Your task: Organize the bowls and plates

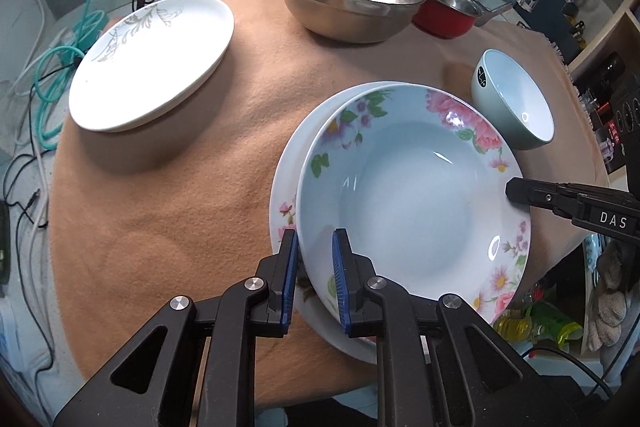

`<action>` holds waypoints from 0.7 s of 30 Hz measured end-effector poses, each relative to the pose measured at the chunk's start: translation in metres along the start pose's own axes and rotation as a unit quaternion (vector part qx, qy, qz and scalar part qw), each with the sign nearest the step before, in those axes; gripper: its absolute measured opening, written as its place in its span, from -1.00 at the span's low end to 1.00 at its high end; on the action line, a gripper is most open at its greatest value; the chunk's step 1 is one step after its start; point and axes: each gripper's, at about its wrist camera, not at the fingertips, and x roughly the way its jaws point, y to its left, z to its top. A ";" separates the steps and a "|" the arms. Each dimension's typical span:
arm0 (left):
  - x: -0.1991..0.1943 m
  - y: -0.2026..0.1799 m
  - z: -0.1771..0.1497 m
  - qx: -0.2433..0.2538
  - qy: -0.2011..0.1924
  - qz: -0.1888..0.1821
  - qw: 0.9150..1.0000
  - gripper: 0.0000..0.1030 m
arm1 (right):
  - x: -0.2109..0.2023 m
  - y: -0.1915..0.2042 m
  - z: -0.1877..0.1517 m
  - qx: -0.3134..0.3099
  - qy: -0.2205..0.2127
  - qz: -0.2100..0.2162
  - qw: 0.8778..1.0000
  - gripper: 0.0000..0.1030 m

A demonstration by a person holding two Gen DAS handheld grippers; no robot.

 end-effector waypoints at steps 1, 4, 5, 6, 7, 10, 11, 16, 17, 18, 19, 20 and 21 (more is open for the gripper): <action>0.000 0.000 0.000 0.001 0.000 0.001 1.000 -0.70 | 0.000 0.001 0.000 -0.002 0.000 -0.002 1.000 -0.81; 0.000 -0.001 -0.001 0.003 -0.001 0.005 1.000 -0.70 | 0.001 0.003 0.000 -0.010 0.000 -0.009 1.000 -0.81; 0.000 -0.001 -0.001 0.003 -0.001 0.004 1.000 -0.70 | 0.001 0.004 0.000 -0.012 0.000 -0.012 1.000 -0.80; 0.000 0.000 -0.001 0.003 -0.001 0.004 1.000 -0.70 | 0.000 0.005 0.000 -0.015 0.000 -0.016 1.000 -0.79; -0.001 0.000 -0.001 0.003 -0.002 0.005 1.000 -0.70 | 0.001 0.006 0.000 -0.019 -0.001 -0.019 1.000 -0.79; -0.002 0.000 0.000 0.005 -0.004 0.006 1.000 -0.70 | 0.001 0.010 0.000 -0.026 0.000 -0.028 0.999 -0.78; -0.003 0.000 0.001 0.004 -0.005 0.004 1.000 -0.70 | 0.001 0.010 0.000 -0.027 0.000 -0.029 0.999 -0.78; -0.005 0.002 0.001 0.005 -0.008 0.000 1.000 -0.70 | 0.000 0.009 0.000 -0.027 -0.001 -0.032 0.999 -0.78; -0.006 0.003 0.001 0.003 -0.009 -0.003 1.000 -0.70 | -0.001 0.009 0.001 -0.027 -0.002 -0.033 0.999 -0.78; -0.007 0.004 0.002 0.001 -0.010 -0.006 1.000 -0.70 | -0.002 0.010 0.001 -0.028 -0.004 -0.035 0.999 -0.78; -0.009 0.006 0.002 -0.001 -0.011 -0.010 1.000 -0.70 | -0.004 0.010 0.002 -0.027 -0.006 -0.035 0.999 -0.78; -0.010 0.008 0.002 -0.004 -0.013 -0.013 1.000 -0.70 | -0.006 0.010 0.002 -0.028 -0.009 -0.037 0.999 -0.78; -0.013 0.011 0.002 -0.009 -0.015 -0.015 1.000 -0.70 | -0.008 0.011 0.003 -0.028 -0.011 -0.039 0.999 -0.78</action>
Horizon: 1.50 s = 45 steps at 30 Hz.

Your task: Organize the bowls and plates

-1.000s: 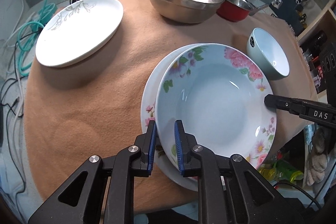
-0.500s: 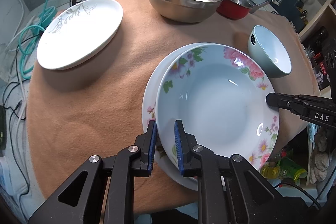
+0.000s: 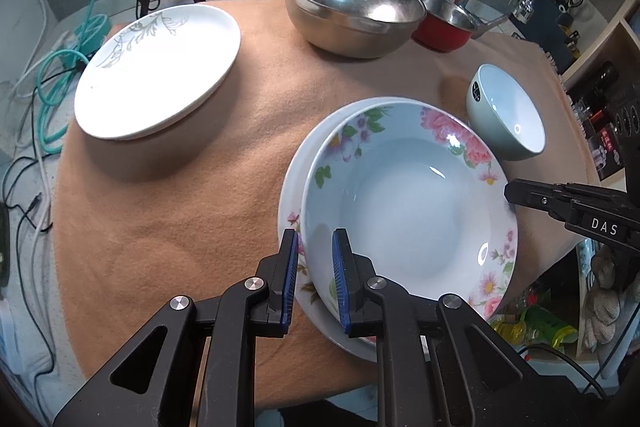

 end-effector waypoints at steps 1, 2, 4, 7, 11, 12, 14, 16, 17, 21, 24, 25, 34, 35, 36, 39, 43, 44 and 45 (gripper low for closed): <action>-0.003 0.003 0.001 -0.005 -0.003 -0.004 1.000 -0.70 | -0.002 0.001 0.000 -0.001 -0.003 -0.002 1.000 -0.78; -0.006 0.007 0.002 -0.011 -0.005 -0.009 1.000 -0.70 | -0.006 0.002 0.001 -0.002 -0.008 0.000 1.000 -0.78; -0.011 0.015 0.003 -0.022 -0.012 -0.014 1.000 -0.70 | -0.011 0.005 0.003 -0.003 -0.014 0.005 1.000 -0.78; -0.021 0.029 0.006 -0.037 -0.023 -0.018 0.999 -0.70 | -0.018 0.014 0.007 -0.004 -0.020 0.021 1.000 -0.78; -0.034 0.051 0.011 -0.063 -0.039 -0.023 0.997 -0.70 | -0.023 0.033 0.010 -0.015 -0.028 0.035 0.999 -0.78; -0.037 0.059 0.013 -0.071 -0.045 -0.025 0.996 -0.70 | -0.025 0.040 0.013 -0.022 -0.032 0.039 0.999 -0.76; -0.046 0.073 0.015 -0.086 -0.059 -0.022 0.994 -0.70 | -0.025 0.053 0.018 -0.033 -0.035 0.044 0.998 -0.58; -0.052 0.087 0.018 -0.100 -0.070 -0.016 0.992 -0.67 | -0.028 0.065 0.024 -0.041 -0.045 0.051 0.997 -0.20; -0.054 0.095 0.019 -0.107 -0.074 -0.014 0.991 -0.66 | -0.029 0.071 0.027 -0.043 -0.051 0.055 0.996 0.01; -0.060 0.122 0.024 -0.134 -0.085 -0.009 0.987 -0.61 | -0.024 0.095 0.039 -0.044 -0.053 0.083 0.994 0.04; -0.061 0.140 0.029 -0.146 -0.088 -0.007 0.985 -0.61 | -0.017 0.115 0.048 -0.048 -0.054 0.090 0.993 0.04; -0.061 0.146 0.031 -0.149 -0.089 -0.007 0.985 -0.61 | -0.015 0.122 0.050 -0.050 -0.055 0.092 0.993 0.04; -0.046 0.202 0.056 -0.182 -0.089 -0.013 0.979 -0.61 | 0.013 0.164 0.087 -0.037 -0.063 0.103 0.992 -0.04; -0.042 0.207 0.059 -0.183 -0.088 -0.010 0.979 -0.61 | 0.018 0.167 0.092 -0.033 -0.062 0.101 0.992 -0.06; -0.037 0.213 0.065 -0.186 -0.085 -0.009 0.979 -0.61 | 0.023 0.167 0.097 -0.030 -0.061 0.100 0.993 -0.07; -0.024 0.228 0.077 -0.196 -0.076 -0.015 0.978 -0.61 | 0.040 0.167 0.114 -0.009 -0.051 0.097 0.994 -0.10; -0.007 0.241 0.093 -0.197 -0.068 -0.022 0.978 -0.61 | 0.063 0.159 0.129 0.030 -0.031 0.107 0.993 -0.16; -0.003 0.242 0.096 -0.197 -0.065 -0.023 0.978 -0.61 | 0.068 0.157 0.132 0.037 -0.028 0.104 0.993 -0.18; 0.000 0.243 0.100 -0.195 -0.063 -0.021 0.979 -0.61 | 0.072 0.154 0.133 0.042 -0.025 0.102 0.994 -0.22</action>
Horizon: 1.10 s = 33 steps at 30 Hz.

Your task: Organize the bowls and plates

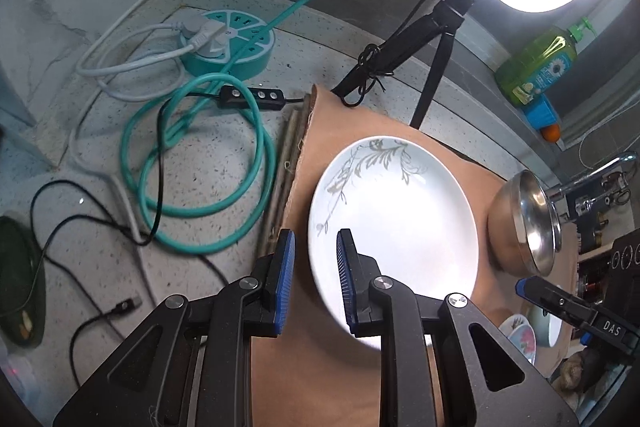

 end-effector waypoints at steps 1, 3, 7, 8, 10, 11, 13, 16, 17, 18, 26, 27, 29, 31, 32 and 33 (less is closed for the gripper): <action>0.002 0.000 0.002 0.002 0.000 0.001 1.000 -0.61 | 0.005 -0.003 0.002 0.007 0.004 0.000 1.000 -0.24; 0.007 -0.001 0.008 0.006 0.002 -0.001 1.000 -0.61 | 0.012 -0.007 0.005 0.016 0.010 0.000 1.000 -0.29; 0.018 -0.005 0.018 0.017 0.008 0.001 1.000 -0.61 | 0.024 -0.009 0.011 0.014 0.016 -0.012 1.000 -0.33; 0.020 -0.005 0.020 0.018 0.009 0.002 1.000 -0.61 | 0.027 -0.010 0.013 0.013 0.017 -0.017 1.000 -0.34; 0.023 -0.004 0.023 0.020 0.012 0.002 1.000 -0.61 | 0.033 -0.013 0.016 0.014 0.021 -0.023 0.999 -0.36; 0.026 -0.003 0.024 0.020 0.014 0.003 1.000 -0.61 | 0.036 -0.015 0.018 0.018 0.023 -0.024 0.999 -0.38; 0.029 -0.002 0.027 0.021 0.016 0.007 1.000 -0.61 | 0.040 -0.017 0.020 0.022 0.027 -0.023 0.999 -0.43; 0.033 0.002 0.030 0.014 0.021 0.003 1.000 -0.62 | 0.046 -0.016 0.021 0.018 0.032 -0.028 0.999 -0.49; 0.034 0.002 0.030 0.013 0.023 0.000 1.000 -0.62 | 0.048 -0.016 0.020 0.017 0.034 -0.029 0.999 -0.51; 0.035 0.002 0.030 0.014 0.025 0.000 1.000 -0.62 | 0.050 -0.015 0.020 0.016 0.037 -0.029 0.999 -0.57; 0.046 -0.003 0.026 0.024 0.038 -0.005 0.999 -0.83 | 0.063 -0.015 0.019 0.010 0.048 -0.031 0.998 -0.80; 0.047 -0.004 0.025 0.026 0.039 -0.004 0.999 -0.84 | 0.064 -0.015 0.019 0.009 0.048 -0.032 0.998 -0.82; 0.046 -0.005 0.025 0.028 0.037 0.000 0.999 -0.84 | 0.064 -0.016 0.019 0.008 0.048 -0.033 0.998 -0.85; 0.046 -0.005 0.024 0.027 0.036 0.000 0.999 -0.84 | 0.063 -0.016 0.019 0.006 0.048 -0.033 0.998 -0.86; 0.046 -0.005 0.024 0.027 0.036 0.000 0.999 -0.84 | 0.063 -0.016 0.019 0.004 0.048 -0.034 0.998 -0.86; 0.045 -0.006 0.023 0.027 0.037 0.000 0.999 -0.84 | 0.063 -0.016 0.019 0.002 0.047 -0.035 0.998 -0.86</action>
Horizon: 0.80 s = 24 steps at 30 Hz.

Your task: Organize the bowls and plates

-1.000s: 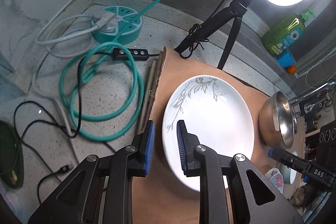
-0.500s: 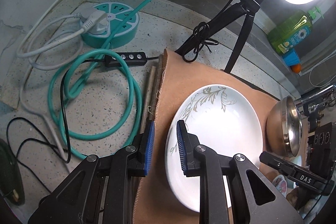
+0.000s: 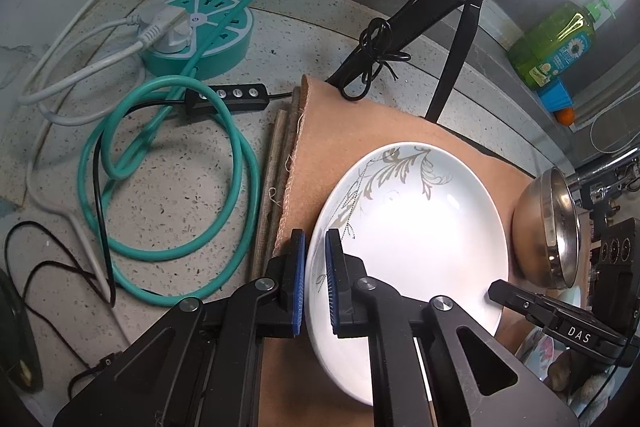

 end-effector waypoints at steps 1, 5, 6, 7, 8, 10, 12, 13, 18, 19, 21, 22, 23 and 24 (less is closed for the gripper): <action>-0.001 -0.001 -0.001 0.002 0.000 0.001 1.000 -0.84 | -0.001 0.001 -0.001 -0.003 -0.001 -0.003 1.000 -0.86; -0.004 -0.001 -0.007 0.001 0.001 -0.003 1.000 -0.84 | -0.002 0.003 -0.002 -0.009 -0.001 -0.009 1.000 -0.86; -0.005 -0.001 -0.009 0.001 0.000 -0.003 1.000 -0.84 | -0.002 0.003 -0.002 -0.010 -0.001 -0.008 1.000 -0.86; -0.007 0.000 -0.011 0.000 -0.001 -0.004 1.000 -0.84 | -0.003 0.003 -0.003 -0.012 0.000 -0.007 1.000 -0.86; -0.009 0.000 -0.014 0.000 -0.002 -0.003 1.000 -0.84 | -0.003 0.004 -0.004 -0.014 0.000 -0.007 1.000 -0.86; -0.013 0.000 -0.018 -0.002 -0.004 -0.004 1.000 -0.84 | -0.005 0.004 -0.006 -0.017 -0.001 -0.006 1.000 -0.86; -0.018 0.000 -0.022 -0.003 -0.007 -0.005 1.000 -0.84 | -0.008 0.005 -0.009 -0.017 0.000 -0.002 1.000 -0.86; -0.021 0.000 -0.024 -0.004 -0.009 -0.007 1.000 -0.84 | -0.009 0.005 -0.010 -0.018 -0.001 0.000 1.000 -0.86; -0.039 -0.002 -0.037 -0.005 -0.021 -0.008 1.000 -0.84 | -0.017 0.009 -0.018 -0.031 -0.004 0.007 0.999 -0.86; -0.043 -0.003 -0.039 -0.004 -0.023 -0.008 1.000 -0.84 | -0.020 0.009 -0.020 -0.032 -0.005 0.010 0.999 -0.86; -0.052 -0.006 -0.045 -0.001 -0.029 -0.008 1.000 -0.84 | -0.026 0.010 -0.025 -0.035 -0.006 0.014 0.999 -0.86; -0.057 -0.008 -0.048 0.002 -0.032 -0.008 0.999 -0.84 | -0.030 0.011 -0.027 -0.037 -0.007 0.016 0.999 -0.86; -0.061 -0.011 -0.050 0.004 -0.035 -0.009 0.999 -0.84 | -0.033 0.011 -0.030 -0.039 -0.008 0.018 0.999 -0.86; -0.066 -0.013 -0.053 0.006 -0.038 -0.011 0.999 -0.84 | -0.037 0.011 -0.032 -0.042 -0.009 0.020 0.999 -0.86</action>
